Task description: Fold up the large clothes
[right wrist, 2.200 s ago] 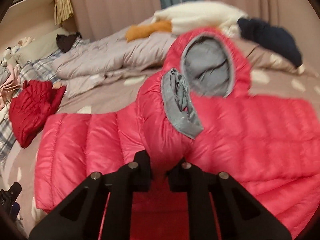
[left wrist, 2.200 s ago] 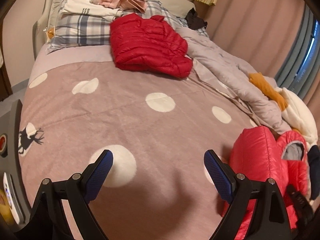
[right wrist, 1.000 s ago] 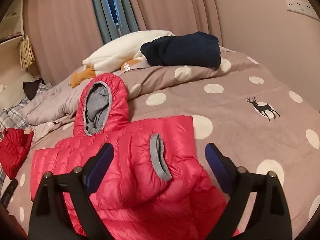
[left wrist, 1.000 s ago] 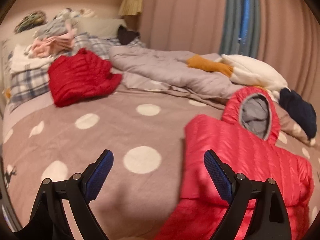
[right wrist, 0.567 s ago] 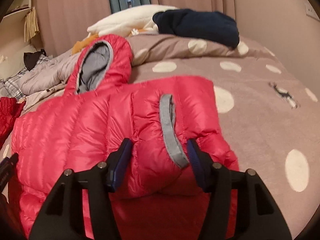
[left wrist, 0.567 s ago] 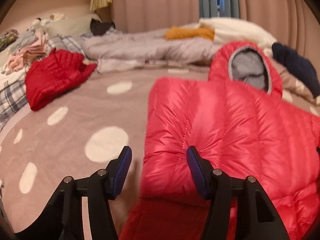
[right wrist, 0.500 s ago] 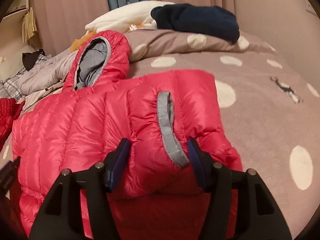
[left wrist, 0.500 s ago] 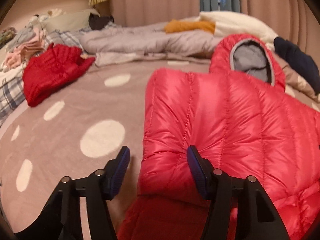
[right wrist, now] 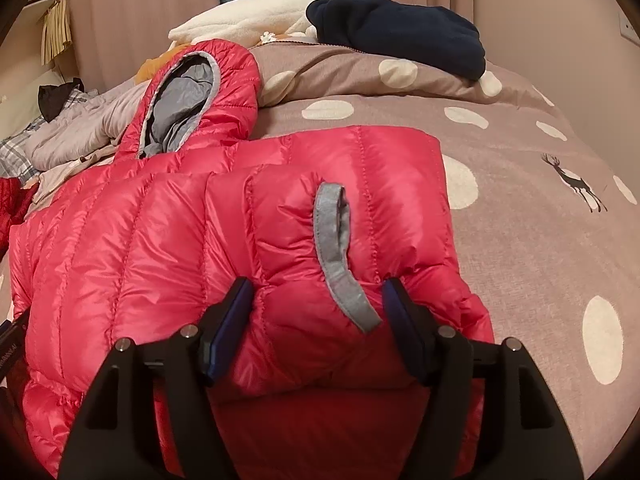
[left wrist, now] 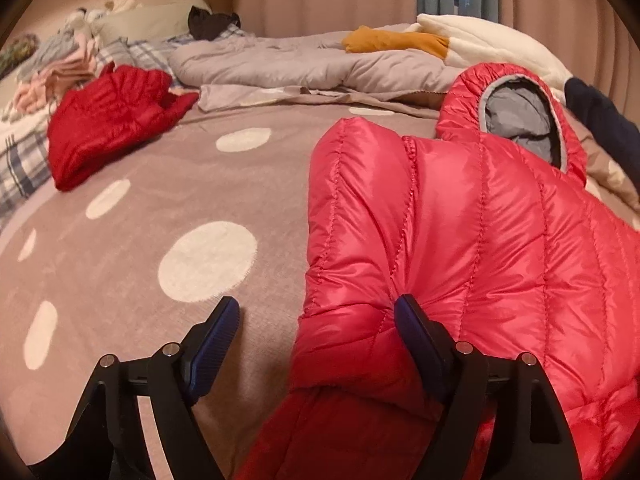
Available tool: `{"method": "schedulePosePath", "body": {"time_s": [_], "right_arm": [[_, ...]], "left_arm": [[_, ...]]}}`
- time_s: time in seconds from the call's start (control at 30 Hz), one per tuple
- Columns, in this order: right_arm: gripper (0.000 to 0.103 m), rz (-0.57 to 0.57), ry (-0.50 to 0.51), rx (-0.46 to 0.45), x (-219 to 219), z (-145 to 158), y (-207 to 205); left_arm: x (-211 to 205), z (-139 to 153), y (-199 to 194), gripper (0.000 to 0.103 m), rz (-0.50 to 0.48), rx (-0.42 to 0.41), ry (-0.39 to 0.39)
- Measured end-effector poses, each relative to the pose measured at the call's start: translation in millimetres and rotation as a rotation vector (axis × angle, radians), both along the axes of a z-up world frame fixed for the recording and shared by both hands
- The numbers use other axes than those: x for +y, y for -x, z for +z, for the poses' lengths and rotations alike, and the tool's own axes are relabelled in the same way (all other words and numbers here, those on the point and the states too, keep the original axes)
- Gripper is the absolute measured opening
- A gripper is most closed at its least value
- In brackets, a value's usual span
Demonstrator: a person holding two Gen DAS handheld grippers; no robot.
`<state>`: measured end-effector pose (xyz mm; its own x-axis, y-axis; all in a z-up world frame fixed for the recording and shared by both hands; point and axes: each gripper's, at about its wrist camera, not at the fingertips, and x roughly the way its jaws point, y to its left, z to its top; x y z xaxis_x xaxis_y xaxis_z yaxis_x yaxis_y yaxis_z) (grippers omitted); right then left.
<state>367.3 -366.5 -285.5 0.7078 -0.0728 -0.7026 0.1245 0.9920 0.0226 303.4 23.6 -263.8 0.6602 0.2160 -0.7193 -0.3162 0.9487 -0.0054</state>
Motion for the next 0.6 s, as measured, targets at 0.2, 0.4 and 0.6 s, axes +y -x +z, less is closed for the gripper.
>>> {"method": "schedulePosePath", "body": {"time_s": [0.2,0.4,0.6], "right_arm": [[0.07,-0.011,0.05,0.005,6.2,-0.2,-1.6],[0.072,-0.019,0.064,0.005,6.3,0.1,-2.3],[0.073,-0.02,0.057,0.003,5.9,-0.1,-1.9]], "left_arm": [[11.0,-2.6,0.0,0.081,0.006,-0.012,0.103],[7.8,-1.9,-0.1,0.085,0.019,-0.007,0.073],[12.4,-3.0,0.5,0.096,0.055,0.007,0.067]]}}
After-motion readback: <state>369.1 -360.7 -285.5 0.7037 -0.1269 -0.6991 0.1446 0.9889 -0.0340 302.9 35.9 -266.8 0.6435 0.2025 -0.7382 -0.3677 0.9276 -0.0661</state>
